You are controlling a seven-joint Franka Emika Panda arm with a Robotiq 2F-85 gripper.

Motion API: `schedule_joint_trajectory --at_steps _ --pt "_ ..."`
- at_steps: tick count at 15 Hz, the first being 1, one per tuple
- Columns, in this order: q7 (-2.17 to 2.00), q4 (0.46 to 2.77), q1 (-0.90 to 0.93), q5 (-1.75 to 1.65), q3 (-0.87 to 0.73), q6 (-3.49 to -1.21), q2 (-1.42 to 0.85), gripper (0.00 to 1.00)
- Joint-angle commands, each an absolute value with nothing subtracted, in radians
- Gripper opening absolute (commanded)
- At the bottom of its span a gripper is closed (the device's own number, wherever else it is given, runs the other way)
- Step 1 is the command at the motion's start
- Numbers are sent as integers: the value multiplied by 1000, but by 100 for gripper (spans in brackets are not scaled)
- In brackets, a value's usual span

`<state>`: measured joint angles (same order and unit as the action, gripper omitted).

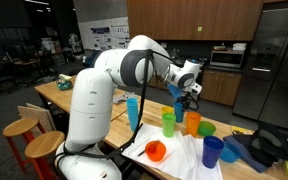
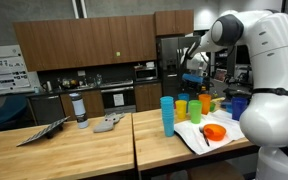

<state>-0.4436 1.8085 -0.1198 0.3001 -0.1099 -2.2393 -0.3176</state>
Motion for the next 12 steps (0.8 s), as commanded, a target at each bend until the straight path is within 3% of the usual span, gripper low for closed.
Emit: schedule_joint_trajectory --at_steps 1,12 --pt "-451 1785 -112 279 -122 -2235 -332 98" --pt "-475 1778 -94 194 -129 -2246 -358 92"
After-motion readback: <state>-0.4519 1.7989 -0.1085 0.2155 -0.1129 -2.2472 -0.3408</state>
